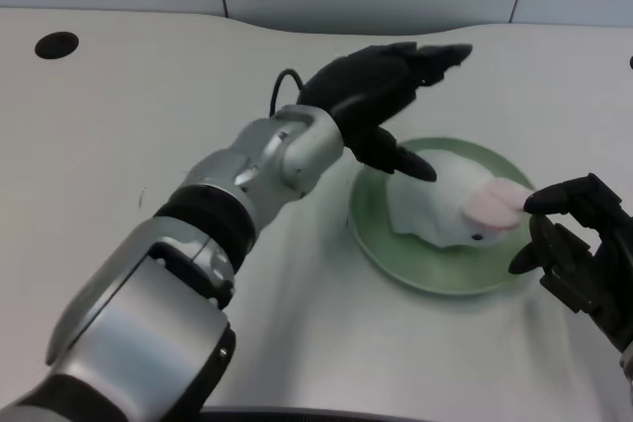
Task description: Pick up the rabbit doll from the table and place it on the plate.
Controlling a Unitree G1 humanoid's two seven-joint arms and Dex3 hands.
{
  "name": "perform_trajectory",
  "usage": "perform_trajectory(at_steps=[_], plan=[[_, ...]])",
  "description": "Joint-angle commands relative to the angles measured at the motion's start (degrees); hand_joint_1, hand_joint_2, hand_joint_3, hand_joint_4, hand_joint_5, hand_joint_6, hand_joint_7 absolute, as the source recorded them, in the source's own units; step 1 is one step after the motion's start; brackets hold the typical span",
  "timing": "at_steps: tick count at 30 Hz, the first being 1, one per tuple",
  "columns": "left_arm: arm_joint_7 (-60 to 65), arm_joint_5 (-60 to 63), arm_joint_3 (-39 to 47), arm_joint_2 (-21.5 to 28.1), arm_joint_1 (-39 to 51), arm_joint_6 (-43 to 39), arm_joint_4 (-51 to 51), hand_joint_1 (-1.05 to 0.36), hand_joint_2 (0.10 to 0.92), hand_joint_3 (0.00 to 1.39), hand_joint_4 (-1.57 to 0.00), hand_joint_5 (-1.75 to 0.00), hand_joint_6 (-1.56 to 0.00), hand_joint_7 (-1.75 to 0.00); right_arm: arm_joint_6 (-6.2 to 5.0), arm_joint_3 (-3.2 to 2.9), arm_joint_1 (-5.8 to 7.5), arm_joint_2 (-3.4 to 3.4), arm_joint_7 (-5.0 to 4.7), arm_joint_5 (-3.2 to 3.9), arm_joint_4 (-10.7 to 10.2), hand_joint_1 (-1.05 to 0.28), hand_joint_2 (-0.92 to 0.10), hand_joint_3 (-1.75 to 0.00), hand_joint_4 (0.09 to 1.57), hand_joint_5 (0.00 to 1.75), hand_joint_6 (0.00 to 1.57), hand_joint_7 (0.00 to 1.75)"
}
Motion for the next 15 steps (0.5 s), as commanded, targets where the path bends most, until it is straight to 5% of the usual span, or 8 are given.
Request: perform_trajectory(at_steps=[1,6,15], plan=[[-5.9,-6.9,5.7,2.5,2.7,-3.0,-2.5,-0.61,0.861,0.0,-0.04,-0.03,-0.13,-0.03,0.51,-1.1,-0.63,-1.16,-0.42,0.29,-0.2,-0.19,-0.92,-0.66,0.4,1.75,0.13,1.75],[-11.3,-14.3,11.7,4.5,7.4,-7.2,-6.0,-0.53,0.879,0.01,-0.12,-0.09,-0.17,-0.05,0.83,-0.87,-0.83,-1.44,-1.13,-0.37,-0.2,-0.19,-0.92,-0.66,0.38,1.75,0.13,1.75],[-12.5,-14.7,12.4,4.6,8.0,-7.1,-7.1,-0.52,0.883,0.0,-0.11,-0.14,-0.18,-0.04,1.0,-0.71,-0.8,-1.56,-1.37,-0.26,-0.3,-0.19,-0.92,-0.65,0.38,1.75,0.13,1.75]])
